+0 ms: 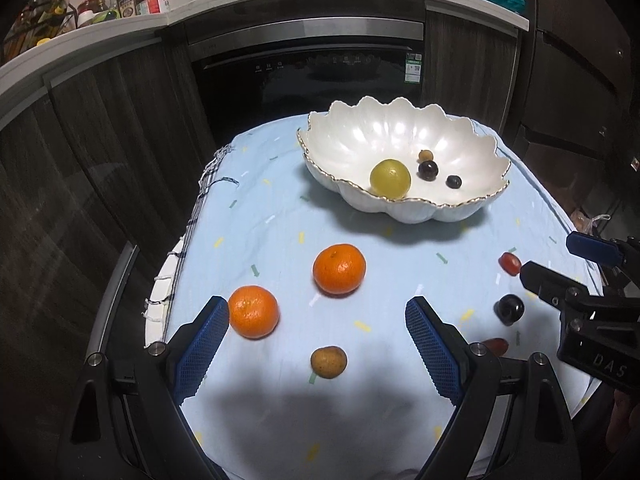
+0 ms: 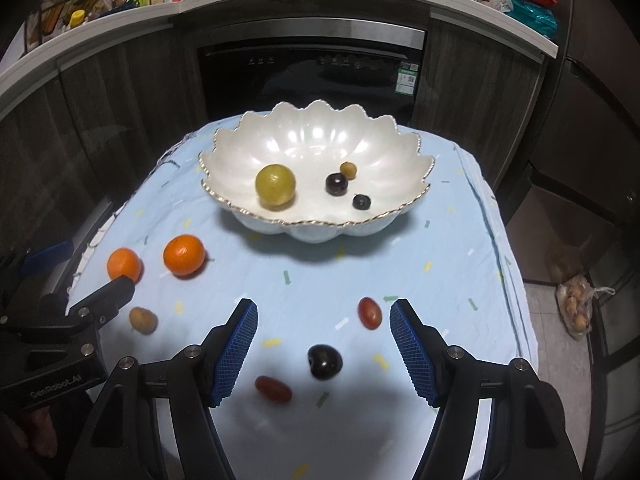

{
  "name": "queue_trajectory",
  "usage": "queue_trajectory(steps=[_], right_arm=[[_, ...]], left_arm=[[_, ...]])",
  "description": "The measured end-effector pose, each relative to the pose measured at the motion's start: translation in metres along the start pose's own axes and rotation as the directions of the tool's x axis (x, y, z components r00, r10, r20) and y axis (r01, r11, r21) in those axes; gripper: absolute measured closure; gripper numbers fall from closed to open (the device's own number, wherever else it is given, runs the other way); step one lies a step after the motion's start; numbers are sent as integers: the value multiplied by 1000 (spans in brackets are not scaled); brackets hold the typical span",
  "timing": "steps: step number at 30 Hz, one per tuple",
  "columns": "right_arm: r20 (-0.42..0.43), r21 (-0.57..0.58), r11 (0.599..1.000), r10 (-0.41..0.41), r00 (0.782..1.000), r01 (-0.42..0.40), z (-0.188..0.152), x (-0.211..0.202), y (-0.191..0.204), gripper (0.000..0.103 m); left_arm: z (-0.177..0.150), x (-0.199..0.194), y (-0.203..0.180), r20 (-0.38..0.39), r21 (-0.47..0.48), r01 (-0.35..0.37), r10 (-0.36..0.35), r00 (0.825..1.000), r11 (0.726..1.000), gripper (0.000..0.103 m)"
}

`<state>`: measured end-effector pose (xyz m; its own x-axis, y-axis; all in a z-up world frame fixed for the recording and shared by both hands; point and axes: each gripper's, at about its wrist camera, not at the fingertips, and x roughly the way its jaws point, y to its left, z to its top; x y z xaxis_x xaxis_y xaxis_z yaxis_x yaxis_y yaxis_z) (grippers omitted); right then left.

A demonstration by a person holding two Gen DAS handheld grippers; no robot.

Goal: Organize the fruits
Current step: 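Withdraw both tools from the bowl and move the right tool toward a dark fruit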

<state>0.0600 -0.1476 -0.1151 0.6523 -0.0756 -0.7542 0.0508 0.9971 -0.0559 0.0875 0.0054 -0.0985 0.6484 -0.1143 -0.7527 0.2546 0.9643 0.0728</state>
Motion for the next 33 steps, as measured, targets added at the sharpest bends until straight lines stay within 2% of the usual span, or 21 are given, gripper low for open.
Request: queue_trajectory(steps=[20, 23, 27, 33], right_arm=[[-49, -90, 994, 59, 997, -64, -36, 16, 23, 33], [-54, -95, 993, 68, 996, -73, -38, 18, 25, 34], [-59, -99, 992, 70, 996, -76, -41, 19, 24, 34], [-77, -98, 992, 78, 994, -86, -44, 22, 23, 47]], left_arm=[[-34, 18, -2, -8, 11, -17, 17, 1000, 1000, 13], [-37, 24, -4, -31, 17, -12, 13, 999, 1000, 20], [-39, 27, -5, -47, 17, -13, 14, 999, 1000, 20], [-40, 33, -1, -66, -6, -18, 18, 998, 1000, 23]])
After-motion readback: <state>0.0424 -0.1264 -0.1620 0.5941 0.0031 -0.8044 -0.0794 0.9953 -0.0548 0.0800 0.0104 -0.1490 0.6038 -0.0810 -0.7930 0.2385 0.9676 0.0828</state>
